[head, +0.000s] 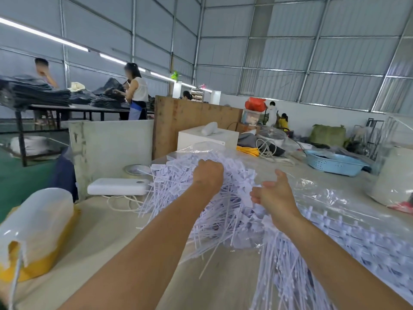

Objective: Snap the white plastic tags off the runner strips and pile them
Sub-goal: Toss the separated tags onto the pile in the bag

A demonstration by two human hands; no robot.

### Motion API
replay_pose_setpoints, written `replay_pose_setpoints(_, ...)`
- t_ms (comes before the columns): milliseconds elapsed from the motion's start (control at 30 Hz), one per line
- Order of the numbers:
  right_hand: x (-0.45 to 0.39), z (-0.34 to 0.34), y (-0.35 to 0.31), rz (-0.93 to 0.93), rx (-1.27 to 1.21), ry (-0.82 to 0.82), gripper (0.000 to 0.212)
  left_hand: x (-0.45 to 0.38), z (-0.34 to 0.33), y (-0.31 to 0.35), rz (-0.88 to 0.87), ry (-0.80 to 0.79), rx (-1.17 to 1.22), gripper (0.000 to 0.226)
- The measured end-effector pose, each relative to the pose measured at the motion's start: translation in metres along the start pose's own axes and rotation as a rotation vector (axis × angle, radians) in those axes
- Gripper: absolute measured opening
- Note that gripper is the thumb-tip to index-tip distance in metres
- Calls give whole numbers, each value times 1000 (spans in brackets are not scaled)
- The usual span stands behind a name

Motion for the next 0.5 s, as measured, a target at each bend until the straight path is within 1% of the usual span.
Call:
replay_pose_setpoints(33, -1, 1, 1, 26, -2, 21, 91, -1, -2, 3, -33, 6, -14, 32)
replay_pose_setpoints(100, 0, 2, 1, 104, 5, 73, 97, 0, -7, 9, -153, 13, -52, 27)
replay_pose_setpoints(167, 2, 2, 1, 178, 7, 108, 97, 4, -12, 10, -227, 7, -71, 25)
replay_pose_setpoints(233, 4, 1, 1, 220, -1, 107, 97, 4, -15, 5, -175, -10, -61, 27)
replay_pose_setpoints(300, 8, 0, -2, 215, 2, 94, 97, 5, -15, 2, -99, -36, -60, 31)
replay_pose_setpoints(367, 12, 2, -4, 192, 12, 67, 98, 6, -11, 6, -80, -53, -89, 32)
replay_pose_setpoints(433, 19, 7, -8, 169, 30, 20, 97, 12, -4, 14, -90, -27, -146, 30)
replay_pose_setpoints(500, 31, 17, -16, 137, 64, -59, 93, 23, 7, 23, -98, 43, -173, 27)
Point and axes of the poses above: each hand's wrist, its own x-axis away from the middle knuckle, its own z-axis out of the back of the hand, y = z × x, the point moved 1 cm from there along -x, towards the middle knuckle, and after that the axes turned 5 degrees about x, right-handed, at the moved point
